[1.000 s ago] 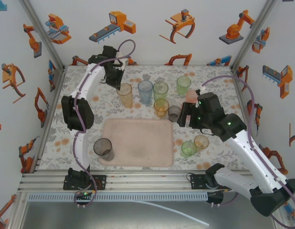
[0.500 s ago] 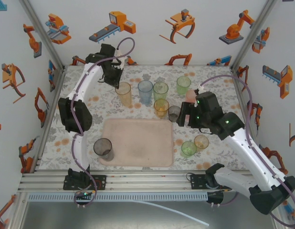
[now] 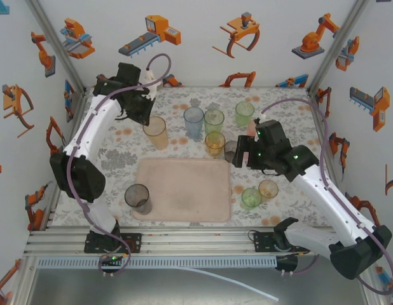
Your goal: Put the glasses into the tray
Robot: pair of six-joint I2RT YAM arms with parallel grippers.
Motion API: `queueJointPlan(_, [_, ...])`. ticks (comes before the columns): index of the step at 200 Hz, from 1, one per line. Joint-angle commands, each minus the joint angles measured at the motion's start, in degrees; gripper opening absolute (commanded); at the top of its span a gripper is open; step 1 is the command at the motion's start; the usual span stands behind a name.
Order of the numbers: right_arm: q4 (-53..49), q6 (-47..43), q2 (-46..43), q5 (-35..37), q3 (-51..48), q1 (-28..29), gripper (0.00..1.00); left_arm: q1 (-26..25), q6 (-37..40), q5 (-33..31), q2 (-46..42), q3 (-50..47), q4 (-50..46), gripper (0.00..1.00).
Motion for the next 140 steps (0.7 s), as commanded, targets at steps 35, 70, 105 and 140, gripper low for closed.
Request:
queueJointPlan(35, [3.18, -0.18, 0.55, -0.99, 1.78, 0.33, 0.77, 0.33, 4.46, 2.23, -14.09, -16.02, 2.9, 0.08])
queueJointPlan(70, [3.64, -0.25, 2.22, -1.56, 2.53, 0.32, 0.78, 0.42, 6.02, 3.9, -20.35, -23.34, 3.17, 0.08])
queueJointPlan(105, [4.25, -0.31, 3.12, -2.18, 2.81, 0.35, 0.78, 0.42, 6.94, 4.98, -26.0, -29.06, 3.19, 0.08])
queueJointPlan(140, [4.89, -0.06, 3.21, -2.49, 2.47, 0.33, 0.78, 0.33, 7.51, 5.6, -29.15, -33.42, 3.24, 0.09])
